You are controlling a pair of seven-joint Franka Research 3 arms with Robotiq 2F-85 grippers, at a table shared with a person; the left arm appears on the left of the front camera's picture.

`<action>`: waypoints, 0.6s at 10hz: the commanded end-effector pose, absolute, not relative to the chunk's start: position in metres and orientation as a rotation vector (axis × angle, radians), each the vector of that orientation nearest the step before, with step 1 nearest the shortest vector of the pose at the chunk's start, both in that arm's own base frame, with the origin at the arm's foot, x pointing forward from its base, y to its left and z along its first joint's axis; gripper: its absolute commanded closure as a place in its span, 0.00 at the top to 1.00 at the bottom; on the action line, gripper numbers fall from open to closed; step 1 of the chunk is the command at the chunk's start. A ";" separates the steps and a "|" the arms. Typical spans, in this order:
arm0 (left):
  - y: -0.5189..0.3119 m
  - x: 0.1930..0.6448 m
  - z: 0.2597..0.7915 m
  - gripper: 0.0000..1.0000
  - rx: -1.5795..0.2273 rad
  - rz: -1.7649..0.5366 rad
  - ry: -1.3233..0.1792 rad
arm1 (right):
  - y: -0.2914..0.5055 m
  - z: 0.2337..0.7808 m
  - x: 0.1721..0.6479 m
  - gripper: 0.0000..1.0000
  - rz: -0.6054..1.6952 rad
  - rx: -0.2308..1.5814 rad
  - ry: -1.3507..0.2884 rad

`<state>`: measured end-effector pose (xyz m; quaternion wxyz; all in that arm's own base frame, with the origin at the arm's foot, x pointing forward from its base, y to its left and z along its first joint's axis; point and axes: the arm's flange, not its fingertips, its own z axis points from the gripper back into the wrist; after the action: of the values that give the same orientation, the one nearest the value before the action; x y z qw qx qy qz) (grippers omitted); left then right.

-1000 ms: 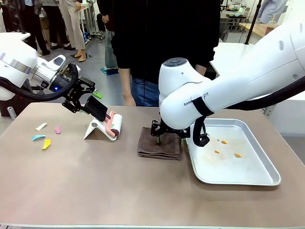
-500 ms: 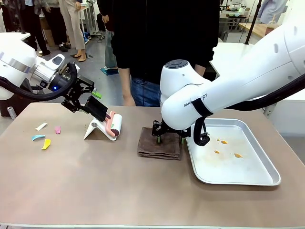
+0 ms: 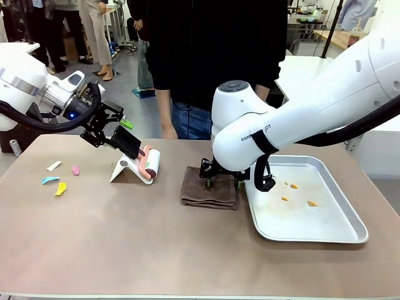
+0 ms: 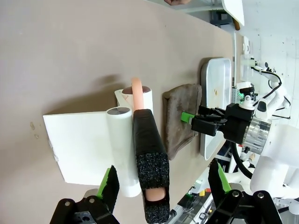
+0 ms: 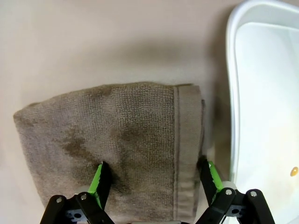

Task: Clean the surface of the table.
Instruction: Hold the Lint Roller with your left hand and the towel with your right hand.

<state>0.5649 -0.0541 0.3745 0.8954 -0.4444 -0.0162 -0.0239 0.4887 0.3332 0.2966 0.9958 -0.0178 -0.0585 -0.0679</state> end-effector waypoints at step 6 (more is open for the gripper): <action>-0.052 0.561 0.373 0.84 -0.924 -0.068 -0.055 | 0.333 0.294 0.492 0.88 -0.120 0.010 -0.072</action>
<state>0.5647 -0.0537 0.3740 0.8953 -0.4443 -0.0171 -0.0269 0.4892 0.3327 0.2961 0.9971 -0.0007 -0.0404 -0.0638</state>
